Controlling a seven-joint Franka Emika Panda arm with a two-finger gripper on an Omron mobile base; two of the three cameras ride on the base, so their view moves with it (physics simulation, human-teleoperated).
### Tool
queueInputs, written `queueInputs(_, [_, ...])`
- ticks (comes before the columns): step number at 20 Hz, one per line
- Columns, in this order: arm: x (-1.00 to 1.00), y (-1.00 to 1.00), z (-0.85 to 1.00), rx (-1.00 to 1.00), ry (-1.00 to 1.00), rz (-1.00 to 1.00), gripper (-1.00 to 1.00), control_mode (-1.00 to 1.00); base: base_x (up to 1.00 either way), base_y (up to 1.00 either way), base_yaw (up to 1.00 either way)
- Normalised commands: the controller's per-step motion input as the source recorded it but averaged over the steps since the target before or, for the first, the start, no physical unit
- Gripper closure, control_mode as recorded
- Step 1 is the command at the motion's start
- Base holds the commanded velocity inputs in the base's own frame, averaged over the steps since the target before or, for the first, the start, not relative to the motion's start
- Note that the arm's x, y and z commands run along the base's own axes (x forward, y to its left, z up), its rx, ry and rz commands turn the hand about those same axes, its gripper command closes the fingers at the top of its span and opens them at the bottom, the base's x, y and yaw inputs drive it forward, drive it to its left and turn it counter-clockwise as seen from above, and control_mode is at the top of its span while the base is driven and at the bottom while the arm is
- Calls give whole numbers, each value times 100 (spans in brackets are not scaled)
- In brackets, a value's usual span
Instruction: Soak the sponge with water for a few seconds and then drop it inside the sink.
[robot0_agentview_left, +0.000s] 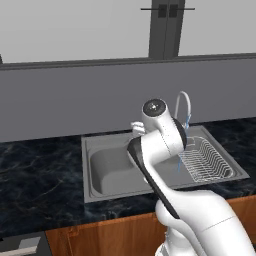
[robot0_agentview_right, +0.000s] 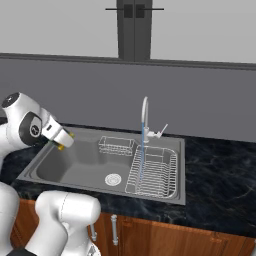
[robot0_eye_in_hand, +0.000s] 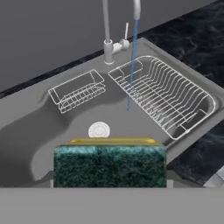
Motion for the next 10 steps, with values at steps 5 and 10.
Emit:
queueInputs(5, [0,-31,0,0,-2,-15,100,-100,0,0,0])
queueInputs(10, [0,-32,0,0,-6,-13,100,-100,0,0,0])
